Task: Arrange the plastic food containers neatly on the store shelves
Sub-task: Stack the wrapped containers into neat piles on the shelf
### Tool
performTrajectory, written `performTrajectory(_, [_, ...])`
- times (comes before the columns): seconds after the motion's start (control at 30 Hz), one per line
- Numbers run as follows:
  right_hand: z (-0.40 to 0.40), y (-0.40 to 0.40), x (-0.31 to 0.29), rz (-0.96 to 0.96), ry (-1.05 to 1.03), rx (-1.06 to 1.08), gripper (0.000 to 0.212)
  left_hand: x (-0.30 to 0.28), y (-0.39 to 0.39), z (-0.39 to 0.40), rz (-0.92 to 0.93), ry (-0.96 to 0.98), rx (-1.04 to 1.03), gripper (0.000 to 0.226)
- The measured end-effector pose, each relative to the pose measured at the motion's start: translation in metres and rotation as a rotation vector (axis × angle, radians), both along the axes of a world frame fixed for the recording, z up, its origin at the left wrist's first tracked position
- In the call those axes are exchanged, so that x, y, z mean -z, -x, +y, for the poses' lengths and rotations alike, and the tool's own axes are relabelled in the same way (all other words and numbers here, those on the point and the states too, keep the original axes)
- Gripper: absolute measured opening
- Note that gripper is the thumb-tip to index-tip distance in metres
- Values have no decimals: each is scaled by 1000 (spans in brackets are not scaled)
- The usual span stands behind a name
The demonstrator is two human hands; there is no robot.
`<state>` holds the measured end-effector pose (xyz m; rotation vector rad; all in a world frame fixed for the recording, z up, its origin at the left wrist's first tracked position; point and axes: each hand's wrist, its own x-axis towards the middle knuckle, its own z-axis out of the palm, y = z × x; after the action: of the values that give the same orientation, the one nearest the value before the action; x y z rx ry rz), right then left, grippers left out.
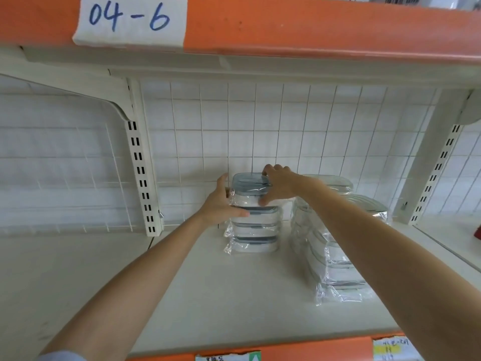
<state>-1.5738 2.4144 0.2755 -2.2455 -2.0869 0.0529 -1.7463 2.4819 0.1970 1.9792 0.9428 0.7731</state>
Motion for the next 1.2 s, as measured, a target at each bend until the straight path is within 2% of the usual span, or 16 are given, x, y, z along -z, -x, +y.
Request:
performTrajectory(0.13, [0,-5,-3,-3,-33,-1,80,-2,-8,3,-52,-78,-73,112])
performTrajectory(0.23, [0,-6,1,-17,-16,-1,78,1,-11,3,-25,-76,-61,104])
performTrajectory(0.5, [4,-4,0,-44,-17,-41,71,6,-2,-4,-26,-43,-126,117])
performTrajectory(0.6, [0,-3,4,-100,-4,-38,66,8,-5,-14,-28,-48,-139,108])
performTrajectory(0.67, [-4,-1,5,-170,-13,-34,62,4,-3,-19,1,-52,-128,92])
performTrajectory(0.73, [-9,4,5,-246,-42,-30,58,0,3,-25,55,-85,-128,74])
performTrajectory(0.83, [-17,15,5,-323,-152,-60,48,-5,18,-34,113,-119,-174,60])
performTrajectory(1.0, [-40,45,6,-302,-350,-168,43,-3,54,-49,350,-212,-215,41])
performTrajectory(1.1, [-63,66,16,-173,-306,-278,43,2,78,-60,542,-274,-173,28])
performTrajectory(1.2, [-82,90,39,-124,-134,-427,42,9,105,-78,729,-346,-116,34])
